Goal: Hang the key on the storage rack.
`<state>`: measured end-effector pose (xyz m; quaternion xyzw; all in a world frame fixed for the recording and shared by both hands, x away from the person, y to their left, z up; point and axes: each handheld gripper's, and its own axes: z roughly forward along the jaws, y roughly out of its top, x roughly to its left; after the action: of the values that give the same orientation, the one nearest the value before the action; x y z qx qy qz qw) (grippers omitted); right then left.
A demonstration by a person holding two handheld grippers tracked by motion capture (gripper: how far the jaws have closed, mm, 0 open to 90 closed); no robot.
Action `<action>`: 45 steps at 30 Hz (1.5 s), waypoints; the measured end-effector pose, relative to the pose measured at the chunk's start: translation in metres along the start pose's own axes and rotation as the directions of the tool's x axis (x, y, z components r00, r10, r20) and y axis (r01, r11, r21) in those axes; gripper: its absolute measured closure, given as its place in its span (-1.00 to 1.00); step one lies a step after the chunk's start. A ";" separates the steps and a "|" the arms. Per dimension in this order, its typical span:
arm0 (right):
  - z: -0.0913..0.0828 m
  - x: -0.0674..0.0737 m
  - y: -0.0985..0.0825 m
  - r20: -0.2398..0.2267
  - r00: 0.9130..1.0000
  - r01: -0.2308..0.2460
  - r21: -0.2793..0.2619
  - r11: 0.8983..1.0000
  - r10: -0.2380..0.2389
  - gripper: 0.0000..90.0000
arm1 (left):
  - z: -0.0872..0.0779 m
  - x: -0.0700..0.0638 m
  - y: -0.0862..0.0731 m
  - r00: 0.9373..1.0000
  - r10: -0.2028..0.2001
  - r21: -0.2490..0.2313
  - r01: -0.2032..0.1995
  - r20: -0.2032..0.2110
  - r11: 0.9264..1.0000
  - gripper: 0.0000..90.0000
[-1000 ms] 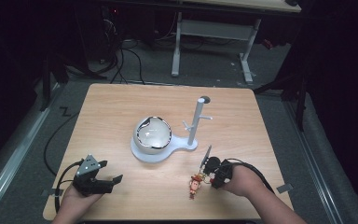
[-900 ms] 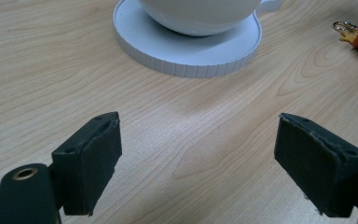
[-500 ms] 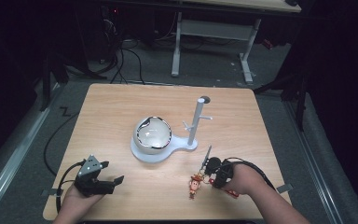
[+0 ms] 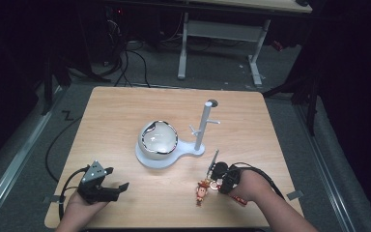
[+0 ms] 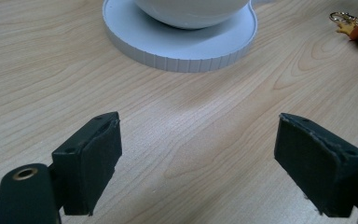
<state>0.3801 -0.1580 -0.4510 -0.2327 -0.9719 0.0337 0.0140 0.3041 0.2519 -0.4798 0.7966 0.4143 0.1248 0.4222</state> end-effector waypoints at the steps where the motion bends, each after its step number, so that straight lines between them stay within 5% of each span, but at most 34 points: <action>1: 0.000 -0.001 -0.002 -0.010 1.000 -0.024 -0.012 1.000 0.024 0.66 | 0.000 0.000 0.000 1.000 0.001 -0.001 -0.001 0.001 1.000 -0.65; 6: -0.001 -0.001 -0.004 -0.022 0.999 -0.042 -0.020 0.999 0.041 0.66 | 0.000 0.002 -0.001 1.000 -0.007 -0.002 0.007 0.001 1.000 -0.65; 17: -0.066 -0.009 -0.014 -0.022 0.997 -0.074 -0.086 0.994 0.072 0.66 | 0.002 0.000 -0.001 1.000 -0.006 0.009 0.006 0.004 1.000 -0.65; 24: -0.118 -0.013 -0.018 0.023 0.994 -0.106 -0.131 0.986 0.110 0.66 | 0.002 0.000 -0.001 1.000 -0.006 0.008 0.006 0.006 1.000 -0.65; 45: -0.197 -0.044 -0.001 0.113 0.975 -0.160 -0.242 0.957 0.192 0.67 | 0.000 0.001 -0.001 1.000 -0.010 0.001 0.010 0.003 1.000 -0.65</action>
<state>0.4276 -0.1676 -0.2552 -0.3155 -0.9432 -0.0631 -0.0824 0.3043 0.2527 -0.4811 0.7949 0.4177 0.1213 0.4231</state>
